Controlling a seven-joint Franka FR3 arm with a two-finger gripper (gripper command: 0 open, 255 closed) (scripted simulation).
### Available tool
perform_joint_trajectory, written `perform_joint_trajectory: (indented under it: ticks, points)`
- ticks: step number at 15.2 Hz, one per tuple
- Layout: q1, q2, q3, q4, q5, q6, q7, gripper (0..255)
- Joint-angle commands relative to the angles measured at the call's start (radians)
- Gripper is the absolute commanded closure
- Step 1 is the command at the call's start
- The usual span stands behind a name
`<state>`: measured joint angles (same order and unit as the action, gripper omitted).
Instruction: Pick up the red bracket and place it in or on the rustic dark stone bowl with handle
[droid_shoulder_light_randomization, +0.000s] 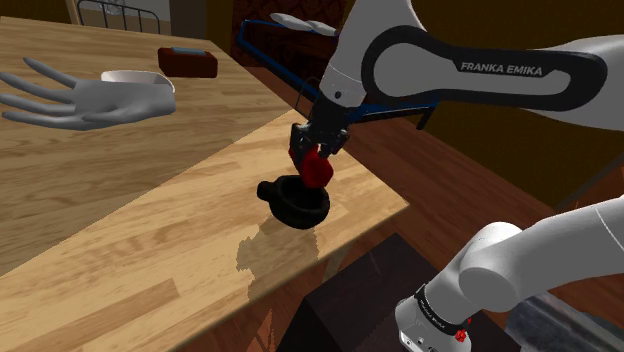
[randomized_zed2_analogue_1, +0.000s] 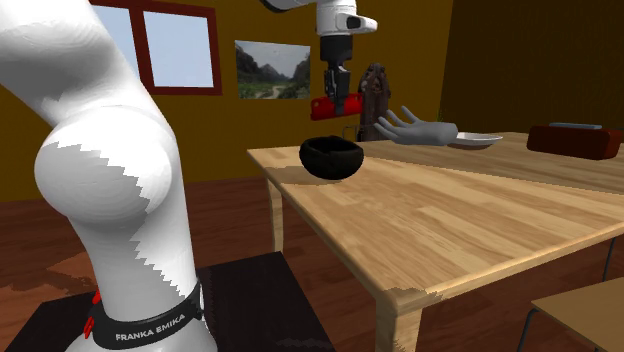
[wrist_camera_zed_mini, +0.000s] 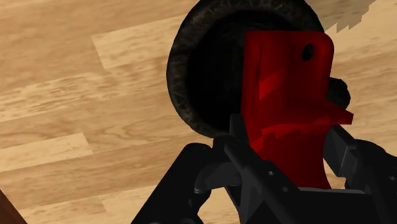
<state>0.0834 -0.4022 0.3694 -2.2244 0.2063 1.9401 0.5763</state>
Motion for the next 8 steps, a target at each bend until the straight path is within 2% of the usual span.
perform_joint_trajectory:
  ticks: [1,8]
  points:
    - [0.002,0.014,0.011,-0.012,0.001,0.027,0.011,255]
    - [0.005,0.031,0.024,-0.091,0.006,0.124,0.007,255]
